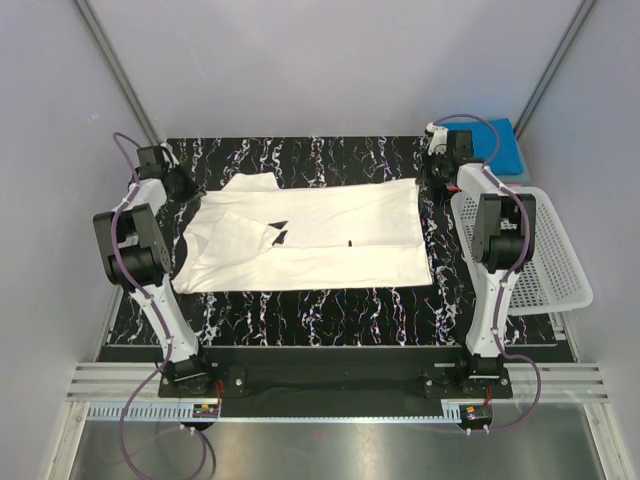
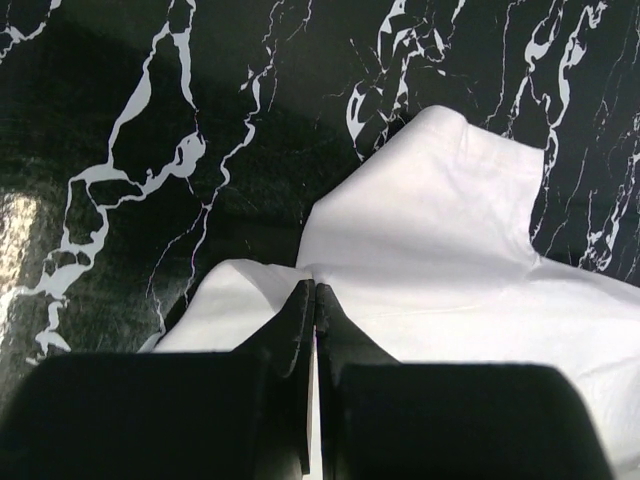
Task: Fold and stack the t-shirts
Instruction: Fold the tshirt
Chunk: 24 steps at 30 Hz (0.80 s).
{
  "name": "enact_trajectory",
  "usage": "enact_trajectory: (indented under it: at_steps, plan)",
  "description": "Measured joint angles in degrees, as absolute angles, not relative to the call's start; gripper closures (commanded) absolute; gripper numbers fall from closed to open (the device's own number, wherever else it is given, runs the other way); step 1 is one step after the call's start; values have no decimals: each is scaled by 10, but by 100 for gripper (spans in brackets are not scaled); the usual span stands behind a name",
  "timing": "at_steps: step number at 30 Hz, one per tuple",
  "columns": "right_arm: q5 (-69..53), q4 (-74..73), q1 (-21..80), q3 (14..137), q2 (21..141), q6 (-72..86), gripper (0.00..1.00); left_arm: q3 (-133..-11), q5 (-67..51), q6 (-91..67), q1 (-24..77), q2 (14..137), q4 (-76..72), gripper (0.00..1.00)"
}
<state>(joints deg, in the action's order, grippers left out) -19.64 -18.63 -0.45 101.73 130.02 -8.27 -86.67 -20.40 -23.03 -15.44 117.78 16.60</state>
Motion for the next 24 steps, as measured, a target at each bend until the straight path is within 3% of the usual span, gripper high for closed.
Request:
enact_trajectory:
  at_steps: [8,24]
  plan:
    - [-149,-46,-1,863,1180,-72,100,-823,-201,-238,-154,1114,164,100]
    - [-141,182,4,628,1062,-38,100,-736,-205,-246,-154,1075,153,100]
